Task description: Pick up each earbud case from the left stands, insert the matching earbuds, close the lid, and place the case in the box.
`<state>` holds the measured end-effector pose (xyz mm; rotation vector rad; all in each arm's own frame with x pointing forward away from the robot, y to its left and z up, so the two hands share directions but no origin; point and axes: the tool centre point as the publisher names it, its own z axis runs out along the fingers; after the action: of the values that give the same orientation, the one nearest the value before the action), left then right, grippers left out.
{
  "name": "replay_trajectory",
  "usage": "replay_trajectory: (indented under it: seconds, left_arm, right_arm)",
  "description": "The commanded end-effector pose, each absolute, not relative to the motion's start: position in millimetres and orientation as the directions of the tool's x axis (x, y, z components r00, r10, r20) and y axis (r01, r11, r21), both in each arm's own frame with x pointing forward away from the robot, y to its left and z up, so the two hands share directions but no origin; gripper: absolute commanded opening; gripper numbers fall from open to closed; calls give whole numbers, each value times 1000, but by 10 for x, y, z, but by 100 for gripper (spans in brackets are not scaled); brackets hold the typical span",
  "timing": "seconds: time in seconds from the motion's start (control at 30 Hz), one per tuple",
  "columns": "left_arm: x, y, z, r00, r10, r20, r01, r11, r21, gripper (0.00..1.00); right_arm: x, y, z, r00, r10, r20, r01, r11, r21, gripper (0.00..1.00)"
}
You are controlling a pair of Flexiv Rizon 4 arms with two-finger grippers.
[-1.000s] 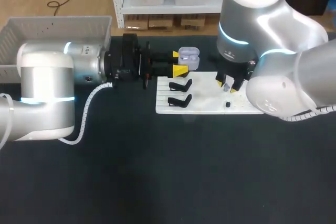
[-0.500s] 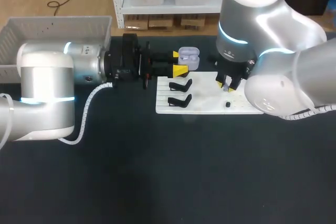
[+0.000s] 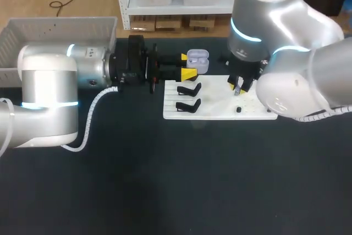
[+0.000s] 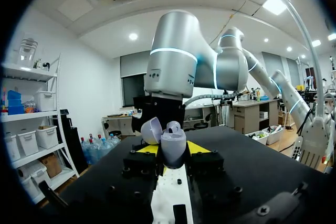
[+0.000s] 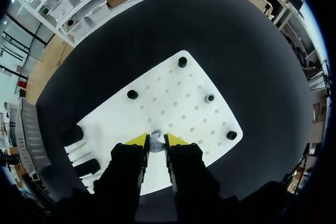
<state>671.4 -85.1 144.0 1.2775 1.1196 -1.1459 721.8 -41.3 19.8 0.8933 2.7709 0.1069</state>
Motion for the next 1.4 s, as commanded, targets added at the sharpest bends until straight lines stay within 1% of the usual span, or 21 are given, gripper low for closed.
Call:
replay_trajectory:
  seconds: [0.03, 0.4, 0.63, 0.77, 0.93, 1.07, 1.27, 1.4]
  left_arm:
    - [6701, -852, 1439, 109, 1, -994, 994, -19, 109, 0]
    - [6701, -852, 1439, 109, 1, -994, 994, -19, 109, 0]
    - [6701, -852, 1439, 109, 1, -994, 994, -19, 109, 0]
    - [6701, -852, 1439, 109, 1, -994, 994, -19, 109, 0]
    - [6701, -852, 1439, 109, 1, -994, 994, -19, 109, 0]
    - [6701, -852, 1439, 109, 1, -994, 994, -19, 109, 0]
    - [6701, -852, 1439, 109, 1, -994, 994, -19, 109, 0]
    - [6701, -852, 1439, 109, 1, -994, 994, -19, 109, 0]
  right_arm:
    - [7152, -536, 305, -788, 589, -180, 565, 808, 166, 0]
    - [7152, -623, 621, -780, 601, -171, 559, 794, 240, 0]
    - [7118, -741, 1116, -799, 547, -251, 493, 834, 248, 0]
    - [7065, -847, 1534, -816, 488, -311, 427, 870, 246, 0]
    - [6998, -847, 1998, -887, 359, -289, 318, 931, 179, 0]
    - [6899, -753, 2330, -923, 255, -288, 209, 961, 183, 0]
    - [6754, -451, 2760, -939, 100, -329, 26, 975, 222, 0]
    - [6649, -187, 2922, -935, -47, -352, -133, 965, 224, 0]
